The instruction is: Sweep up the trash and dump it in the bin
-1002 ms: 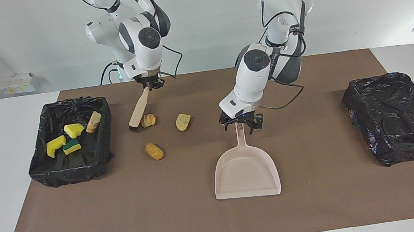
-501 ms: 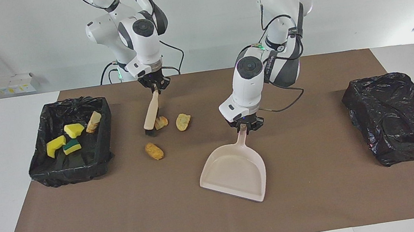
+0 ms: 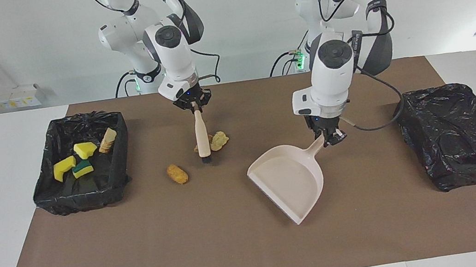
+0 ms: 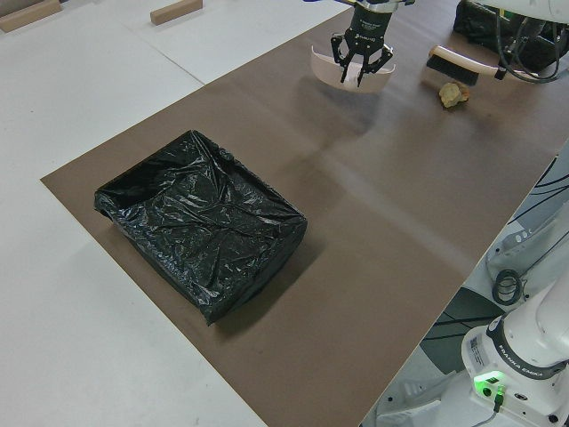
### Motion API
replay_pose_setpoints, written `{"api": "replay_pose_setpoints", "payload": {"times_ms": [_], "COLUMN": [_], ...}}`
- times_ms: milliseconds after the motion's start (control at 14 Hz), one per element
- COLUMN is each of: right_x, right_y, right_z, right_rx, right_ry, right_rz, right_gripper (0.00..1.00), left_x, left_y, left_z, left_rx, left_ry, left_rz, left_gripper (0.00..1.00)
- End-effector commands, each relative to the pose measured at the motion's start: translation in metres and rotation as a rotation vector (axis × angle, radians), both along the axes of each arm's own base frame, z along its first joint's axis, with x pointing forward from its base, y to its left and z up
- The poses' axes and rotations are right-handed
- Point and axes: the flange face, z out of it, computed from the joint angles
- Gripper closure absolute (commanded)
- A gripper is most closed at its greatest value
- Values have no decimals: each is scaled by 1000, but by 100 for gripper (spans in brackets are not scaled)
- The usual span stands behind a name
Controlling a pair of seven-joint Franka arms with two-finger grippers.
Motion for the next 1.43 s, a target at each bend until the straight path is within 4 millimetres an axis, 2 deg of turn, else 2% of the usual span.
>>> {"api": "replay_pose_setpoints", "payload": {"times_ms": [0,72,215,358,501,644,715,930,1073,1288,1359], "right_x": [22,30,45,57,68,81,83,67,62,56,52], "right_y": [-8,-23,-62,-99,-132,-169,-178,-175,-165,-134,-116], "right_z": [32,40,44,39,29,10,-1,-33,-42,-43,-41], "right_rx": [10,12,4,-82,-162,-162,-154,-138,-135,-41,-11], "right_ry": [21,20,27,1,-15,-42,-44,-17,0,10,9], "right_rz": [19,23,53,108,162,198,208,187,253,388,432], "right_gripper": [100,100,100,100,100,100,100,100,100,100,100], "left_x": [-21,-34,-62,-80,-93,-100,-105,-113,-113,-112,-111], "left_y": [33,41,39,22,2,-7,-12,-10,-11,-12,-14], "left_z": [-5,-15,-29,-33,-41,-41,-47,-54,-55,-55,-55], "left_rx": [32,35,25,23,23,25,25,13,12,2,-12], "left_ry": [69,79,40,27,37,36,37,8,5,2,-4], "left_rz": [-167,-189,-229,-264,-282,-280,-292,-283,-274,-248,-237], "left_gripper": [100,100,100,100,100,100,100,100,100,100,100]}}
